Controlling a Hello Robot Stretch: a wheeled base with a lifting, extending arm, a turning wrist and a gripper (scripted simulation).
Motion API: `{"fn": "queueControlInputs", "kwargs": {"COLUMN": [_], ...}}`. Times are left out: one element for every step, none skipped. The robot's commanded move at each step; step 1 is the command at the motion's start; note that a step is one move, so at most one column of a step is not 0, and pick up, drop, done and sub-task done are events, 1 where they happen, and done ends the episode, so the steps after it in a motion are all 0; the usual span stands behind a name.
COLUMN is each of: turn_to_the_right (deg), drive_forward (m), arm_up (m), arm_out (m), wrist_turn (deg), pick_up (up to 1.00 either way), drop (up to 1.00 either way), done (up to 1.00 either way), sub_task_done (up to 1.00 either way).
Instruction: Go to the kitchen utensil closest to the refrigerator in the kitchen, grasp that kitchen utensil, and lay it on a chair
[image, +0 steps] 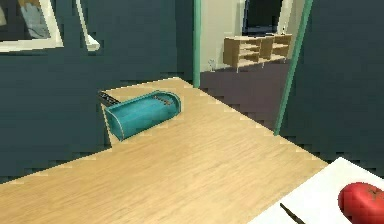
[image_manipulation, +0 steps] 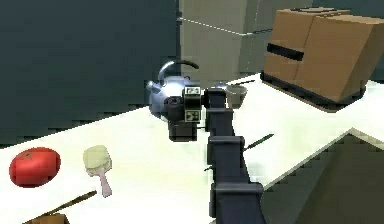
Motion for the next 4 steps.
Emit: {"fn": "queueControlInputs", "kwargs": {"turn_to_the_right": [0.0,0.0,0.0,0.0], "drive_forward": [0.00,0.00,0.00,0.00], "arm_up": [0.06,0.00,0.00,0.00], "arm_out": [0.00,0.00,0.00,0.00], "wrist_turn": [0.0,-45.0,-45.0,-36.0], "pick_up": [0.00,0.00,0.00,0.00], "drop": [0.00,0.00,0.00,0.00], "done": [0.00,0.00,0.00,0.00], "sub_task_done": [0.00,0.00,0.00,0.00]}}
